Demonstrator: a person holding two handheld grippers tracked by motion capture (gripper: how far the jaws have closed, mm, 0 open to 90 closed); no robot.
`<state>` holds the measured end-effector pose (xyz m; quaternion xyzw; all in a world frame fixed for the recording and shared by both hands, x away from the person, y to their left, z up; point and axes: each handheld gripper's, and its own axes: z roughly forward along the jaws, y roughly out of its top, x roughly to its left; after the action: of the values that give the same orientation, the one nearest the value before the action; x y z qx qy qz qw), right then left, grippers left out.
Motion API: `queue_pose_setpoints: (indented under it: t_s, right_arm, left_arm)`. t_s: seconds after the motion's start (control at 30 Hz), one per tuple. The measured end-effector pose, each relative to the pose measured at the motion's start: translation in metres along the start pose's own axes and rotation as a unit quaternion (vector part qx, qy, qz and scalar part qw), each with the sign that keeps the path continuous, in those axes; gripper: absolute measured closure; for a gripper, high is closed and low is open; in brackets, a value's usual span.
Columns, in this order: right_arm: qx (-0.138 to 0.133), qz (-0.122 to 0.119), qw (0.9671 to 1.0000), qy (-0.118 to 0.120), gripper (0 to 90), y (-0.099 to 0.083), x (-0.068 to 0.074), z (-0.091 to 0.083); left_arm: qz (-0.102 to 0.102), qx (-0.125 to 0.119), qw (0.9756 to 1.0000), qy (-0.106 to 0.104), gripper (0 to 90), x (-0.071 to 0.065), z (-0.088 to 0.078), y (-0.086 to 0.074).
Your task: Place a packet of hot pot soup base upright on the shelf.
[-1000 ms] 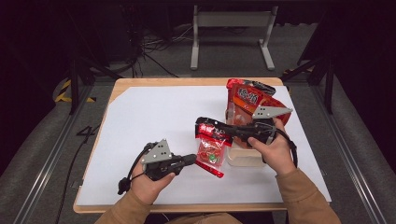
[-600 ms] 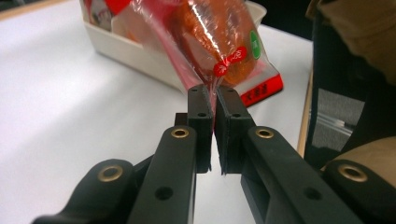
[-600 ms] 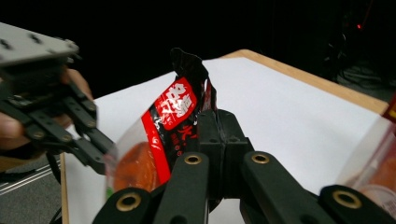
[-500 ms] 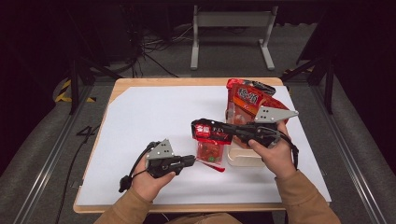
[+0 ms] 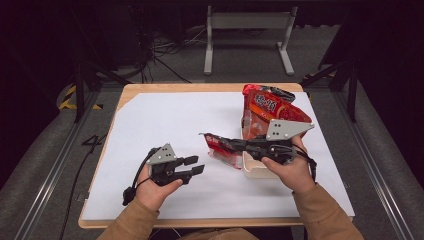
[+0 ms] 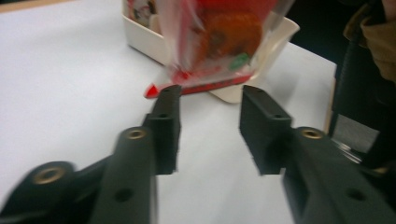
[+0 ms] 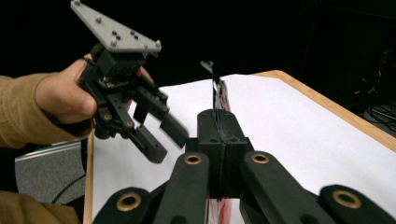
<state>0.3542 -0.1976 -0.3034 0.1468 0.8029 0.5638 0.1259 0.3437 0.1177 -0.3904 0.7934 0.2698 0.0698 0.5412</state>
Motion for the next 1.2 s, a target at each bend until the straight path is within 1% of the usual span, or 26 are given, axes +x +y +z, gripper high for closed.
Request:
queue_pose_setpoints:
  t_s: [0.07, 0.1, 0.13, 0.2, 0.3, 0.33, 0.37, 0.4, 0.43, 0.5, 0.6, 0.63, 0.7, 0.77, 0.8, 0.83, 0.87, 0.9, 1.0, 1.03, 1.1, 1.13, 1.2]
  right_arm:
    - [0.002, 0.0, 1.0, 0.004, 89.8, -0.001, -0.001, 0.001]
    - [0.003, -0.001, 1.0, 0.009, 89.8, -0.002, -0.001, 0.002]
    - [0.005, -0.002, 0.9999, 0.014, 89.8, -0.002, -0.001, 0.002]
    - [0.009, -0.004, 0.9997, 0.024, 89.8, -0.002, 0.0, 0.004]
    - [0.02, -0.014, 0.9989, 0.039, 89.8, -0.003, 0.003, 0.007]
    - [0.023, -0.016, 0.9987, 0.043, 89.7, -0.004, 0.003, 0.008]
    - [0.023, -0.016, 0.9987, 0.043, 89.7, -0.004, 0.003, 0.008]
    - [0.028, -0.021, 0.9982, 0.048, 89.7, -0.005, 0.004, 0.011]
    - [0.028, -0.021, 0.9982, 0.048, 89.7, -0.005, 0.004, 0.011]
    - [0.031, -0.023, 0.9979, 0.052, 89.7, -0.006, 0.005, 0.012]
    - [0.031, -0.024, 0.9977, 0.055, 89.7, -0.007, 0.005, 0.012]
    - [0.031, -0.024, 0.9976, 0.056, 89.7, -0.008, 0.005, 0.012]
    - [0.03, -0.026, 0.9974, 0.06, 89.7, -0.008, 0.005, 0.013]
    - [0.03, -0.028, 0.9972, 0.063, 89.7, -0.009, 0.005, 0.013]
    - [0.03, -0.028, 0.9972, 0.064, 89.7, -0.009, 0.006, 0.014]
    - [0.03, -0.029, 0.9971, 0.064, 89.7, -0.009, 0.006, 0.014]
    - [0.029, -0.029, 0.9971, 0.063, 89.8, -0.009, 0.006, 0.014]
    - [0.028, -0.03, 0.9971, 0.064, 89.7, -0.009, 0.006, 0.014]
    - [0.025, -0.03, 0.9975, 0.059, 89.7, -0.009, 0.005, 0.012]
    - [0.025, -0.03, 0.9976, 0.057, 89.7, -0.009, 0.004, 0.012]
    - [0.02, -0.025, 0.9981, 0.053, 89.7, -0.01, 0.002, 0.01]
    - [0.019, -0.023, 0.9982, 0.052, 89.6, -0.011, 0.001, 0.009]
    - [0.019, -0.017, 0.9985, 0.049, 89.4, -0.011, 0.0, 0.008]
  left_arm:
    - [0.009, -0.014, 0.9998, 0.012, 41.3, 0.002, 0.0, 0.002]
    - [0.008, -0.016, 0.9998, 0.01, 35.6, 0.003, 0.0, 0.003]
    - [0.007, -0.019, 0.9998, 0.007, 31.7, 0.004, -0.001, 0.005]
    - [0.012, -0.027, 0.9996, 0.004, 24.3, 0.006, -0.002, 0.008]
    - [0.018, -0.04, 0.999, -0.005, 20.7, 0.008, -0.006, 0.015]
    - [0.022, -0.044, 0.9987, -0.01, 20.6, 0.008, -0.007, 0.018]
    - [0.022, -0.044, 0.9987, -0.01, 20.7, 0.008, -0.007, 0.018]
    - [0.023, -0.057, 0.9979, -0.022, 20.7, 0.007, -0.009, 0.024]
    - [0.023, -0.057, 0.9979, -0.022, 20.9, 0.007, -0.009, 0.024]
    - [0.028, -0.063, 0.997, -0.034, 21.7, 0.006, -0.009, 0.03]
    - [0.037, -0.07, 0.9953, -0.054, 27.2, 0.006, -0.007, 0.035]
    - [0.034, -0.071, 0.9949, -0.063, 30.9, 0.005, -0.005, 0.036]
    - [0.041, -0.073, 0.9942, -0.066, 34.3, 0.005, -0.002, 0.037]
    - [0.048, -0.071, 0.9938, -0.072, 43.0, 0.005, 0.0, 0.038]
    - [0.051, -0.074, 0.9932, -0.075, 45.0, 0.006, 0.002, 0.038]
    - [0.055, -0.072, 0.9926, -0.081, 48.2, 0.006, 0.002, 0.038]
    - [0.053, -0.069, 0.9921, -0.09, 54.2, 0.006, 0.003, 0.038]
    - [0.059, -0.068, 0.9911, -0.098, 59.2, 0.006, 0.003, 0.039]
    - [0.064, -0.063, 0.9905, -0.105, 68.7, 0.004, 0.003, 0.04]
    - [0.069, -0.063, 0.9898, -0.107, 71.8, 0.004, 0.003, 0.04]
    - [0.068, -0.063, 0.9887, -0.117, 78.1, 0.003, 0.002, 0.041]
    - [0.066, -0.06, 0.988, -0.126, 80.7, 0.003, 0.002, 0.042]
    - [0.068, -0.057, 0.9868, -0.135, 86.9, 0.003, 0.003, 0.044]
